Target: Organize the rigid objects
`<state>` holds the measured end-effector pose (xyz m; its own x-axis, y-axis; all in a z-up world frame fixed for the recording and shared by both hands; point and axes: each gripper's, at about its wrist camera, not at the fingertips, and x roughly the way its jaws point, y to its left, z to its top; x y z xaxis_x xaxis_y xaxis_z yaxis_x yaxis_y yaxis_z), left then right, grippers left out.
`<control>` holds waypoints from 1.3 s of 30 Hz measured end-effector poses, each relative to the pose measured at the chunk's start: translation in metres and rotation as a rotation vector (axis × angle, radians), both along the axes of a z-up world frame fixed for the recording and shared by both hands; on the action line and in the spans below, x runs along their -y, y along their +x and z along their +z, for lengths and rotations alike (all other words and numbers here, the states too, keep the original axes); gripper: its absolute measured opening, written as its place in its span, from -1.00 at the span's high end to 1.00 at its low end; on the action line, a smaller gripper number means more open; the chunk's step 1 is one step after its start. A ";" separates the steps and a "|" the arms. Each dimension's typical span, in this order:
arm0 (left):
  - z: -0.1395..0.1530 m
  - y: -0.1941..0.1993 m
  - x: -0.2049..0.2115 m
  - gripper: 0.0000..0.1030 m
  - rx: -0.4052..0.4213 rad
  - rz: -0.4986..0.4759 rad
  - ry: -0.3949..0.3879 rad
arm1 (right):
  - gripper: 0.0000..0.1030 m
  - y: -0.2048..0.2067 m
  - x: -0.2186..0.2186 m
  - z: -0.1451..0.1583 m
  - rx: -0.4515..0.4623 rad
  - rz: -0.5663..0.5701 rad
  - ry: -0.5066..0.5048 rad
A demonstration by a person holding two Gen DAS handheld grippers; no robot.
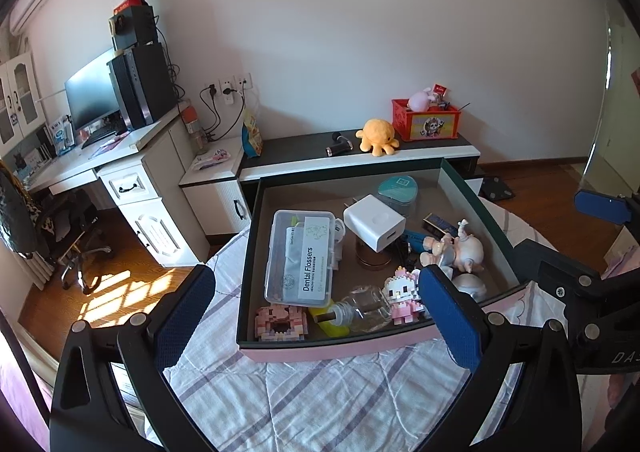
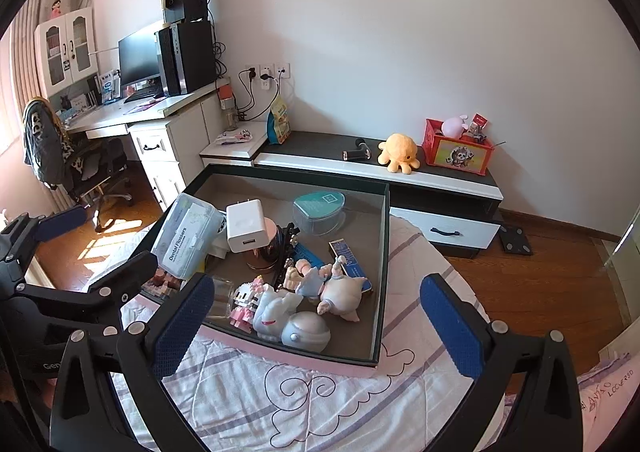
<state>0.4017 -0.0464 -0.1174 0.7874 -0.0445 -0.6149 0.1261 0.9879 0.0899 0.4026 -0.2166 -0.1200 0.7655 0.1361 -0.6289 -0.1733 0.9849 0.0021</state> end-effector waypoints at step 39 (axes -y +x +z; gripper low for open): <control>0.131 -0.349 -0.045 -1.00 0.580 0.054 -0.088 | -1.00 -0.333 -0.032 0.113 0.541 -0.051 0.098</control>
<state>0.0525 -0.0018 0.0136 0.9965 -0.0266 -0.0788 0.0303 0.9985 0.0466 0.0696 -0.1842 -0.0068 0.9832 0.1282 -0.1298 -0.1269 0.9917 0.0185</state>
